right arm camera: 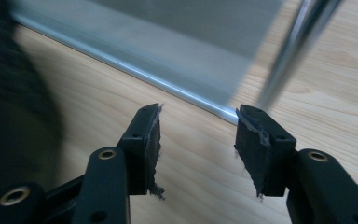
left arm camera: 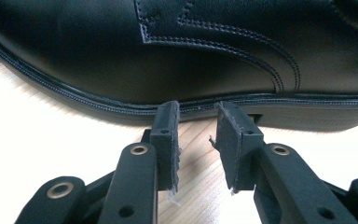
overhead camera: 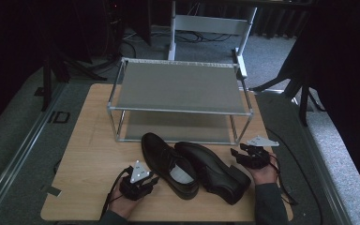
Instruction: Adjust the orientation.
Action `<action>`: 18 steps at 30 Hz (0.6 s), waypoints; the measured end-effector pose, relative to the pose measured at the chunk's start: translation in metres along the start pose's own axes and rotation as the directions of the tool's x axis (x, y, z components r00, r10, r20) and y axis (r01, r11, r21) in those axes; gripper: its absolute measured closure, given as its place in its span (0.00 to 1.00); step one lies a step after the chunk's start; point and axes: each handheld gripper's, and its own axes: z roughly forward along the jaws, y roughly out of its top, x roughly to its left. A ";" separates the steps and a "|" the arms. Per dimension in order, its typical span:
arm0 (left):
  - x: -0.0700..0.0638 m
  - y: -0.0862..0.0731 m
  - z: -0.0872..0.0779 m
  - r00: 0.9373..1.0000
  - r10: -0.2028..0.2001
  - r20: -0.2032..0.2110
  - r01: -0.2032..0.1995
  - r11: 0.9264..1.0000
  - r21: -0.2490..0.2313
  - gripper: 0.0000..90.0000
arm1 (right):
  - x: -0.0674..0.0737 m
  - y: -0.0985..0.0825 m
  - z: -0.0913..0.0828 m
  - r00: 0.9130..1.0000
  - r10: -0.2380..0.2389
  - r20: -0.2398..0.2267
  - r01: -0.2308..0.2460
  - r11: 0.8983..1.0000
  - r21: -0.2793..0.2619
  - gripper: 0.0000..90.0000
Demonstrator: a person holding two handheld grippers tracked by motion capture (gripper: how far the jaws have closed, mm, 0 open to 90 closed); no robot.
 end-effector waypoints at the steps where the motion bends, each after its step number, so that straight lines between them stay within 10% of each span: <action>1: 0.000 0.000 0.000 1.000 0.002 -0.002 -0.002 1.000 0.001 0.77 | 0.002 0.001 -0.002 1.000 0.001 -0.012 -0.001 1.000 -0.005 0.57; 18: 0.007 0.000 -0.003 0.999 -0.026 -0.027 0.026 1.000 0.001 0.75 | 0.056 0.021 -0.047 0.982 -0.168 -0.083 0.162 0.984 -0.070 0.77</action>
